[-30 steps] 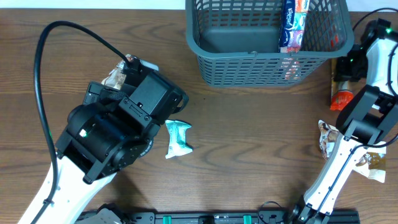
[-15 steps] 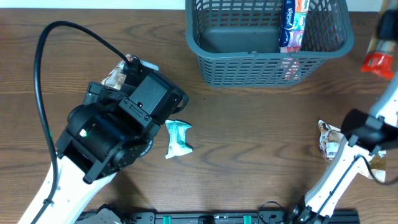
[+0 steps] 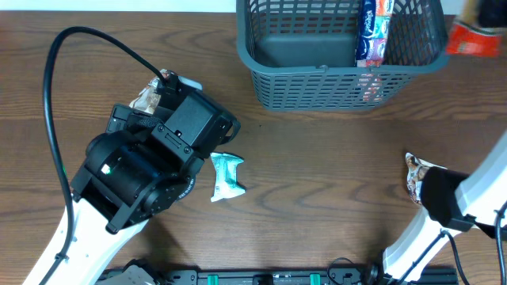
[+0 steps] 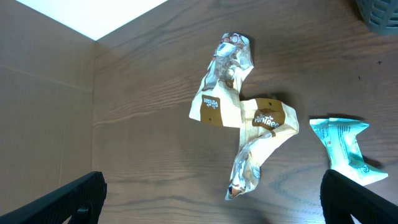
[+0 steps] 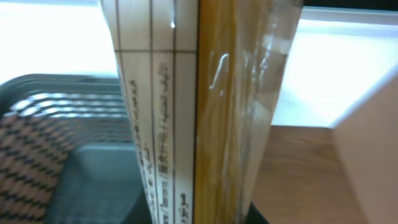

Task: Pack container
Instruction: 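Lower the snack package into the grey basket and release it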

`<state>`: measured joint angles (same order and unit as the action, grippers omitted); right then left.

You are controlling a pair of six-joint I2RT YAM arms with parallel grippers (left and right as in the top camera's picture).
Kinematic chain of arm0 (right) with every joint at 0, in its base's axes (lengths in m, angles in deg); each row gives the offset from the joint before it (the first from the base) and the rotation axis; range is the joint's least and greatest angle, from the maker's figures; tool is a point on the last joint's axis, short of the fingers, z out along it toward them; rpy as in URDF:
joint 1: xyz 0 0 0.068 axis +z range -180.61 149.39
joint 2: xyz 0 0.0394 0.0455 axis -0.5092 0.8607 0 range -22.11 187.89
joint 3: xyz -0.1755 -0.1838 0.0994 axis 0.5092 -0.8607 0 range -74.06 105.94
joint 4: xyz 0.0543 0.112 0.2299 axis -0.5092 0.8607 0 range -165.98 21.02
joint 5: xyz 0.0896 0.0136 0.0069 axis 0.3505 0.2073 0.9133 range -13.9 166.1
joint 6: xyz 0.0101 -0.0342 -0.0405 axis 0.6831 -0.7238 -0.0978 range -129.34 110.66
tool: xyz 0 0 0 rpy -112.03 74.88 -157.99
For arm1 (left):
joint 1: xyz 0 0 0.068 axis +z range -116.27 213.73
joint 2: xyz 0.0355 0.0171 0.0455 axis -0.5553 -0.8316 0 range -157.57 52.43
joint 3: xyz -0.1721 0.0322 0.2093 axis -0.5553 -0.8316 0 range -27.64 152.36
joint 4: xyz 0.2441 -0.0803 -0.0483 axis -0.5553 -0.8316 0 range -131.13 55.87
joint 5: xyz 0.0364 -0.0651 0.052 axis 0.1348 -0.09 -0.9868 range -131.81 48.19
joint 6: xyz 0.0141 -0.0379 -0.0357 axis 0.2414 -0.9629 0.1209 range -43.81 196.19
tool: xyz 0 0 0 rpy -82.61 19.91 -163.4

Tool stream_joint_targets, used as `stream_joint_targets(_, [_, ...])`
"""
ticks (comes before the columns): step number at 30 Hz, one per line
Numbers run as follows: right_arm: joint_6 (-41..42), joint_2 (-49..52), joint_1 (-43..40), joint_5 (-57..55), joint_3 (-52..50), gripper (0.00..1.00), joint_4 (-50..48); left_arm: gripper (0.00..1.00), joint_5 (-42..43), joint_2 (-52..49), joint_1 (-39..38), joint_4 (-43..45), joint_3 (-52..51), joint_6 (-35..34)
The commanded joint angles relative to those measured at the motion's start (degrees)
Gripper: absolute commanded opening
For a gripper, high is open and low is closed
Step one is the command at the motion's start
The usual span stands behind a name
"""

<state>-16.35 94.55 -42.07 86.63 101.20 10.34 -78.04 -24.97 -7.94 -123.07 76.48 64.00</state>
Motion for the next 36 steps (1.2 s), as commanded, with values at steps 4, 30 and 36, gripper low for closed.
stream_joint_targets(4, [3.7,1.2,9.5,-5.9,-1.3,0.02,-1.9,0.99,-0.4,-0.1,0.3,-0.4,0.2,-0.8])
stream_joint_targets(30, [12.5,9.1,19.5,-20.9,-25.3,0.01,-14.1,0.99,-0.2,-0.1,0.3,-1.0,0.2,-0.7])
stream_joint_targets(36, [9.5,9.1,18.7,-17.2,-30.9,0.02,-18.3,0.99,-0.3,-0.1,0.3,-2.0,0.2,-0.7])
